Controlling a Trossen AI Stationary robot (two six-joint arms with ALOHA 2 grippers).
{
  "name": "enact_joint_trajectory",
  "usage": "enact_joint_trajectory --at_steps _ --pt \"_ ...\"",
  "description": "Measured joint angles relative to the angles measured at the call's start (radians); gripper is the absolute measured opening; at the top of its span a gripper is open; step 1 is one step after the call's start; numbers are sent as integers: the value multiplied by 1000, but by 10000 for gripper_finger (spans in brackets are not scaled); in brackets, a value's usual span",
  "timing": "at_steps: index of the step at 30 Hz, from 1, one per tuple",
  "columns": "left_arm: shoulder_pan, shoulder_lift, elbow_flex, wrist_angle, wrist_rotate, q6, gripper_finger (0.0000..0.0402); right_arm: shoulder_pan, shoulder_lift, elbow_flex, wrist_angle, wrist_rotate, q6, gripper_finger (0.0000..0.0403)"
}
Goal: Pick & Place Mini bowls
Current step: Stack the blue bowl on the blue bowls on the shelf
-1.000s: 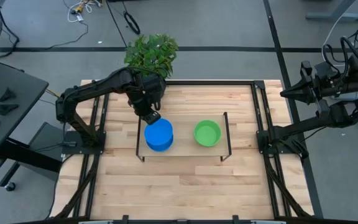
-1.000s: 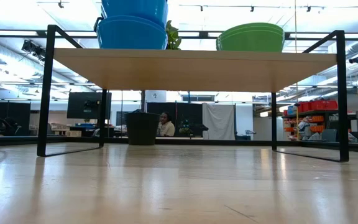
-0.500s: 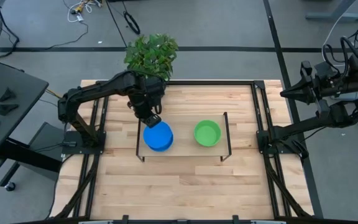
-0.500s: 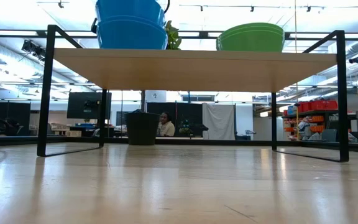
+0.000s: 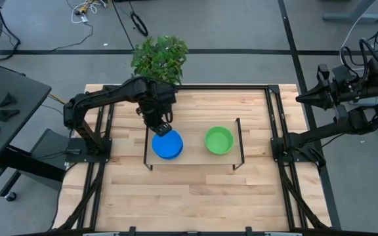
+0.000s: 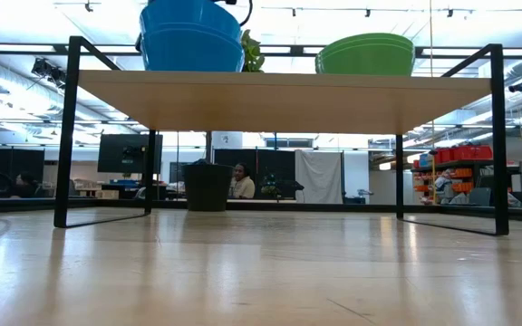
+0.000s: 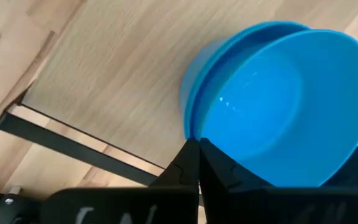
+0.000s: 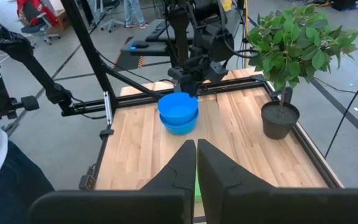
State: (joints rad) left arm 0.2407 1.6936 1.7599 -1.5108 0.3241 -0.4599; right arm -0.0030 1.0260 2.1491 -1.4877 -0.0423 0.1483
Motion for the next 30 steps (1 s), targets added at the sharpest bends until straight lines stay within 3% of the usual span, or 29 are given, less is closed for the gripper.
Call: enact_joint_trajectory --at_steps 22,30 --pt "-22 5 0 15 -77 1 2 0 0 0 0 0 0 21" --pt "-23 5 0 21 -59 3 37 0 0 0 0 0 0 21"
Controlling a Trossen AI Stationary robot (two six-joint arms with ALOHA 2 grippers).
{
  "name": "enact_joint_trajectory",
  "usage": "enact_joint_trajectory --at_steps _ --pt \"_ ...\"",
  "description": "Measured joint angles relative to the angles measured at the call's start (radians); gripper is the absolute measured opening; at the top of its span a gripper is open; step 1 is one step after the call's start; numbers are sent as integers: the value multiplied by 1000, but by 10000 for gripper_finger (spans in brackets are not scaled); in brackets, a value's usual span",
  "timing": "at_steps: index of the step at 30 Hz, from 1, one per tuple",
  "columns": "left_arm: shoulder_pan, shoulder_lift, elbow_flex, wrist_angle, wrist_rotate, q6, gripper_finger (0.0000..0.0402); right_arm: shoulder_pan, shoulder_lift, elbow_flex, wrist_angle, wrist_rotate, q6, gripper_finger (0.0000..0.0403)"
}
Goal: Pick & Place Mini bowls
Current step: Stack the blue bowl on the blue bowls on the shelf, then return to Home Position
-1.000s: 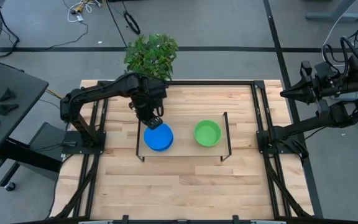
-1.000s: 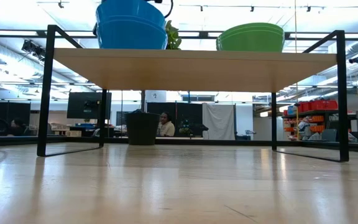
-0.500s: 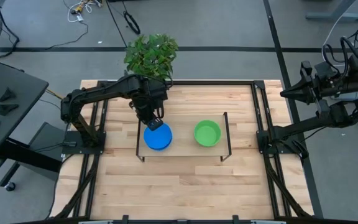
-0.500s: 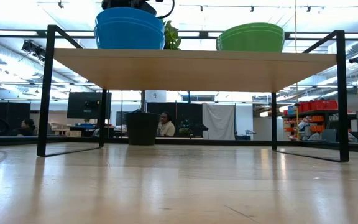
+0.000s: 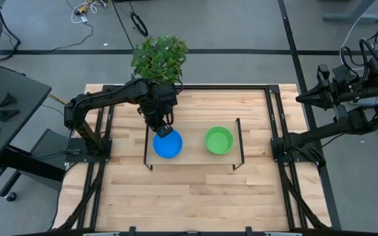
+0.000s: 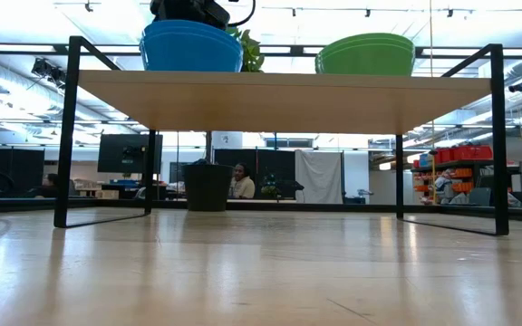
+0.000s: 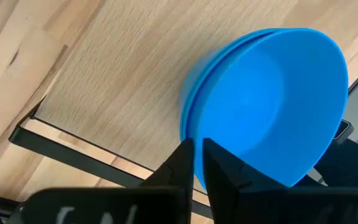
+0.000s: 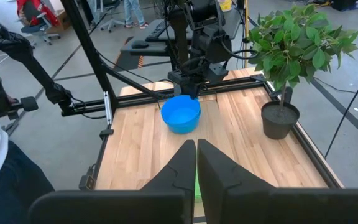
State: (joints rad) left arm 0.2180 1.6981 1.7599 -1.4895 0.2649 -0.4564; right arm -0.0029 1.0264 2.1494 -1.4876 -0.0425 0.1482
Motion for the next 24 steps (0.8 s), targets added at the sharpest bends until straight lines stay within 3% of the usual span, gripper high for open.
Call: enact_joint_trajectory --at_steps 24 --pt "0 -1 0 1 -3 25 51 0 0 0 0 0 0 21"
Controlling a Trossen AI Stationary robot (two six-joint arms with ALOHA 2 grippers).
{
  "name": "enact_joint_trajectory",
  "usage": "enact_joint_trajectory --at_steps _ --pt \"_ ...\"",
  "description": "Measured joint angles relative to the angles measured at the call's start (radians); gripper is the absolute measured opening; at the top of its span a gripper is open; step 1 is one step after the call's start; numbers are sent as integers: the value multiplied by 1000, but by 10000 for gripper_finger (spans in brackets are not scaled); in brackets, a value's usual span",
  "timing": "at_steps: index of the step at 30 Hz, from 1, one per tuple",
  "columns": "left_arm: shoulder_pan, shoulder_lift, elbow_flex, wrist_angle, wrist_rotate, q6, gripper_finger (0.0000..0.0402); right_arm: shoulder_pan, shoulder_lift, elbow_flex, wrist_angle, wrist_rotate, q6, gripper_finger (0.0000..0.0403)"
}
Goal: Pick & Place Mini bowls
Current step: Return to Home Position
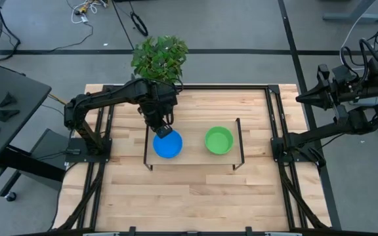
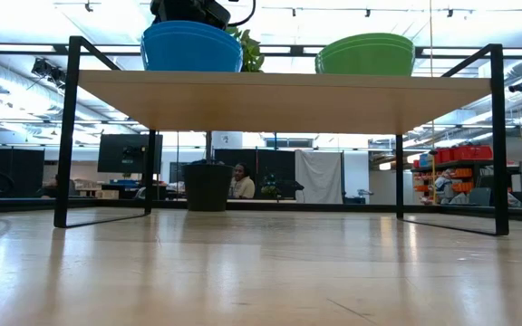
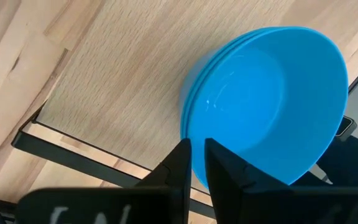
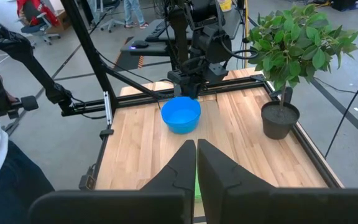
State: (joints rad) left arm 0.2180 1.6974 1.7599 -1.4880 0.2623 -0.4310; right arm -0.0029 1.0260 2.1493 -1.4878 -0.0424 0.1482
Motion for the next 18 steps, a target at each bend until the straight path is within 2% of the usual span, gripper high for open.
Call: enact_joint_trajectory --at_steps 13,18 --pt "-1 -63 0 2 3 32 51 0 0 0 0 0 0 21" --pt "-18 -112 0 21 -46 89 45 0 0 0 0 0 0 21"
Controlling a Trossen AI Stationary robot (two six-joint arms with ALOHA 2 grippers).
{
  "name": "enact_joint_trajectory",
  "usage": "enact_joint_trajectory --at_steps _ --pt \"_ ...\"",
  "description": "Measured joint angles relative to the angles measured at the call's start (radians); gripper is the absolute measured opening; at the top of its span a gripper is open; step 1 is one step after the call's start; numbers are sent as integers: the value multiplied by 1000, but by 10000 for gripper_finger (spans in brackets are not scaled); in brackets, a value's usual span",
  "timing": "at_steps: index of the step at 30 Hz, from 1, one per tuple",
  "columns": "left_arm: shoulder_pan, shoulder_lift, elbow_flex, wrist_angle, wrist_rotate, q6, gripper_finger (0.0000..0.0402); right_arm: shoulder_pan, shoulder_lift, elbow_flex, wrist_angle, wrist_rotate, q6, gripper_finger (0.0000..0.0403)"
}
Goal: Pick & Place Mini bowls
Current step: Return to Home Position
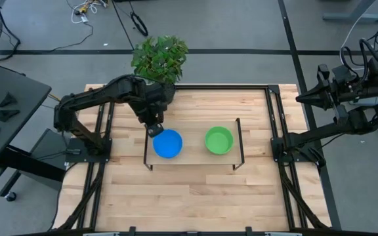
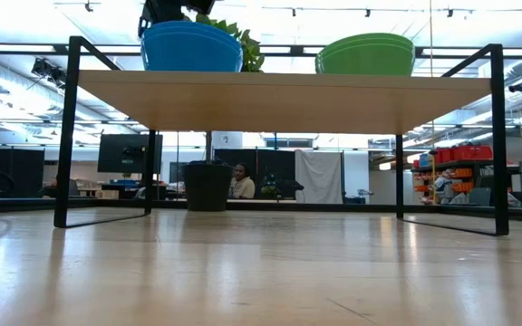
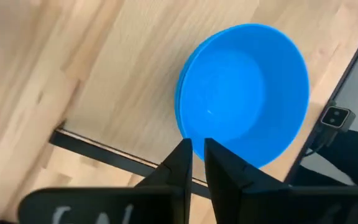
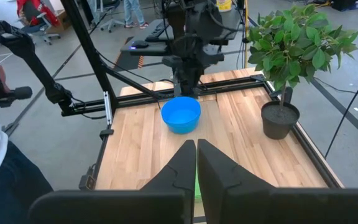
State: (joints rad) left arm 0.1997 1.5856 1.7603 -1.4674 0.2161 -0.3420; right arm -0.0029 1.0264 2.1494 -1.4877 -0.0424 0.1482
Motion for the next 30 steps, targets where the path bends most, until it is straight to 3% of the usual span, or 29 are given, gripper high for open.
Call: enact_joint_trajectory --at_steps 6,18,24,30 --pt "-26 -49 0 63 -44 73 6 0 0 0 0 0 0 21" --pt "-86 -124 -16 253 -210 215 3 0 0 0 0 0 0 21" --pt "-134 -249 -214 534 -182 224 2 0 0 0 0 0 0 21" --pt "-180 -406 -437 683 -183 224 1 0 0 0 1 0 0 21"
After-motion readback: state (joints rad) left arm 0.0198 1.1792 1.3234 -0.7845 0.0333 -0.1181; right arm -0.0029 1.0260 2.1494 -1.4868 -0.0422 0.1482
